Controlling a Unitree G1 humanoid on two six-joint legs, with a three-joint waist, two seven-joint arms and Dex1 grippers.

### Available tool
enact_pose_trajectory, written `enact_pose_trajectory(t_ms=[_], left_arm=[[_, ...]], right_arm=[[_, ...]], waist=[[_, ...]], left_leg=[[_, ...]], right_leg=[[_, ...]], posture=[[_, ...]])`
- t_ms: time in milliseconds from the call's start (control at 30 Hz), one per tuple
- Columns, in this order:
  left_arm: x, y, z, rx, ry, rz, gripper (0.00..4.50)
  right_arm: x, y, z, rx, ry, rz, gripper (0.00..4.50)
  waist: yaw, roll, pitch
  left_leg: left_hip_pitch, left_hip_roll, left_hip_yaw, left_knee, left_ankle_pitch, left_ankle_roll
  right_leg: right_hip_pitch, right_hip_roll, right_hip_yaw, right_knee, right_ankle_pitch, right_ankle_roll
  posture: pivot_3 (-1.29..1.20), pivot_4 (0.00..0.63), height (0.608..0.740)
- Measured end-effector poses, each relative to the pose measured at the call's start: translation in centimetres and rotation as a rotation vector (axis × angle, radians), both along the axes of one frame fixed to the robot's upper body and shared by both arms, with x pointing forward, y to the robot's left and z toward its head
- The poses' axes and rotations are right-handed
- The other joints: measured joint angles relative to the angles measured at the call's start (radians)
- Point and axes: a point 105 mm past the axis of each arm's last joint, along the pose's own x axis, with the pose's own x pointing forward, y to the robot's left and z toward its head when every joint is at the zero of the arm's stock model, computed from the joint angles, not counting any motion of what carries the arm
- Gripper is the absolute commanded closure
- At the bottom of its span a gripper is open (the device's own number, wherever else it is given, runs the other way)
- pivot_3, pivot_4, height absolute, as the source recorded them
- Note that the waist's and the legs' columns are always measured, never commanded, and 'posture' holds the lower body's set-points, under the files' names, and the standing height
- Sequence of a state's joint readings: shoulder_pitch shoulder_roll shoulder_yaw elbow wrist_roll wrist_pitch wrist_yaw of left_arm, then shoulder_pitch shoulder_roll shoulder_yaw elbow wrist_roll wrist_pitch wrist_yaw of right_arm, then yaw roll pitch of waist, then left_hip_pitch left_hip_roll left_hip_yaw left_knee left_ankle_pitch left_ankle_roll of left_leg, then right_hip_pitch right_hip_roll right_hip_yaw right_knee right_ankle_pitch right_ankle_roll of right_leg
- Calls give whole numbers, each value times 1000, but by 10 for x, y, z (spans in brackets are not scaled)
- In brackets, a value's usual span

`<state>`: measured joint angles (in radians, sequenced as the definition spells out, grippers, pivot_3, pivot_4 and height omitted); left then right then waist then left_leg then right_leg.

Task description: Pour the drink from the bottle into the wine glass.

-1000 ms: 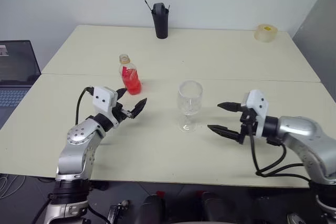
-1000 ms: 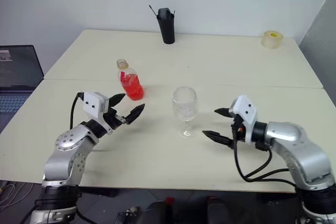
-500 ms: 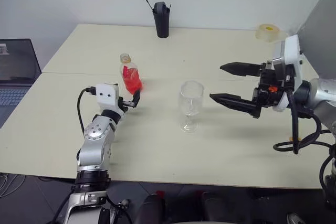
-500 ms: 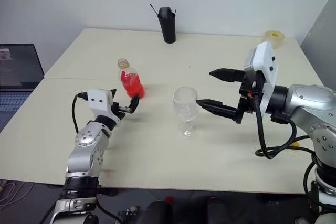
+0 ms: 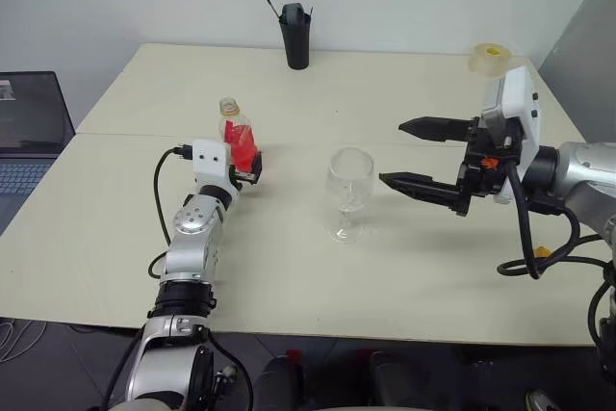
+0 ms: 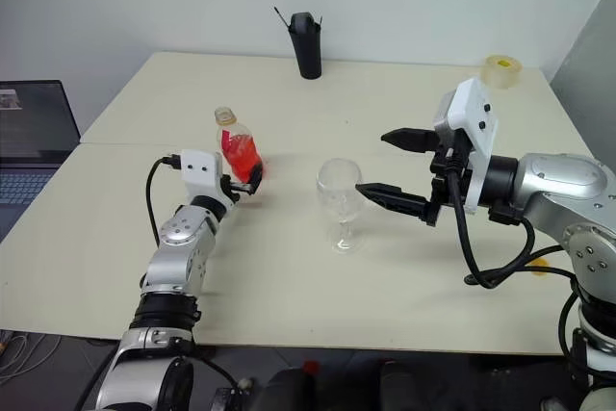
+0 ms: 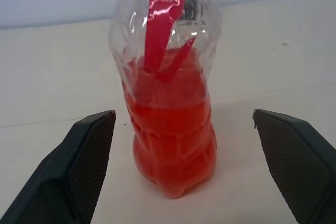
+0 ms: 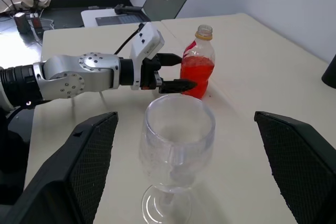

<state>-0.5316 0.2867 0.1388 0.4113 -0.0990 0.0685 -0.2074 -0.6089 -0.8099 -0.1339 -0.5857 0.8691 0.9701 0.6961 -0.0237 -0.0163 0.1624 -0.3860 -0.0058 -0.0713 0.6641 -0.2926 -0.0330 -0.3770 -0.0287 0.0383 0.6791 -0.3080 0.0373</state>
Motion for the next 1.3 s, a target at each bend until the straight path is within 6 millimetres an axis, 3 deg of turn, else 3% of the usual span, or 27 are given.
enact_pose_trajectory(t_ms=[433,533,733,867,1000,1300], left_arm=[[28,-7,-2,30,-5,1,0],[30,-8,-3,30,-13,2,583],[31,-10,-3,27,-28,-2,2424],[30,-10,-3,28,-35,-3,3201],[30,-10,-3,30,-36,-9,3561],[32,-20,9,82,-42,-147,3598]], right_arm=[[-2,7,-4,-14,0,0,50],[-2,7,-5,-19,4,-4,0],[0,5,-8,-20,11,-22,0],[0,5,-10,-19,17,-30,0],[1,4,-10,-19,16,-35,0],[3,-15,-16,-23,32,-121,0]], waist=[[0,0,0],[0,0,0],[0,0,0],[0,0,0],[0,0,0],[0,-1,0]], left_leg=[[-12,0,0,3,2,-2],[-13,-1,0,3,2,-3],[-13,-1,0,3,2,-2],[-13,-1,0,3,2,-1],[-13,-1,0,3,2,-1],[-14,-1,0,3,3,-2]], right_leg=[[-10,0,-1,2,0,0],[-11,0,-1,2,0,0],[-11,0,-1,2,0,0],[-11,0,-1,2,0,0],[-11,0,-1,2,0,0],[-12,1,-2,2,0,0]], posture=[[0,150,740],[0,150,740],[0,150,740],[0,150,740],[0,150,740],[0,150,740]])
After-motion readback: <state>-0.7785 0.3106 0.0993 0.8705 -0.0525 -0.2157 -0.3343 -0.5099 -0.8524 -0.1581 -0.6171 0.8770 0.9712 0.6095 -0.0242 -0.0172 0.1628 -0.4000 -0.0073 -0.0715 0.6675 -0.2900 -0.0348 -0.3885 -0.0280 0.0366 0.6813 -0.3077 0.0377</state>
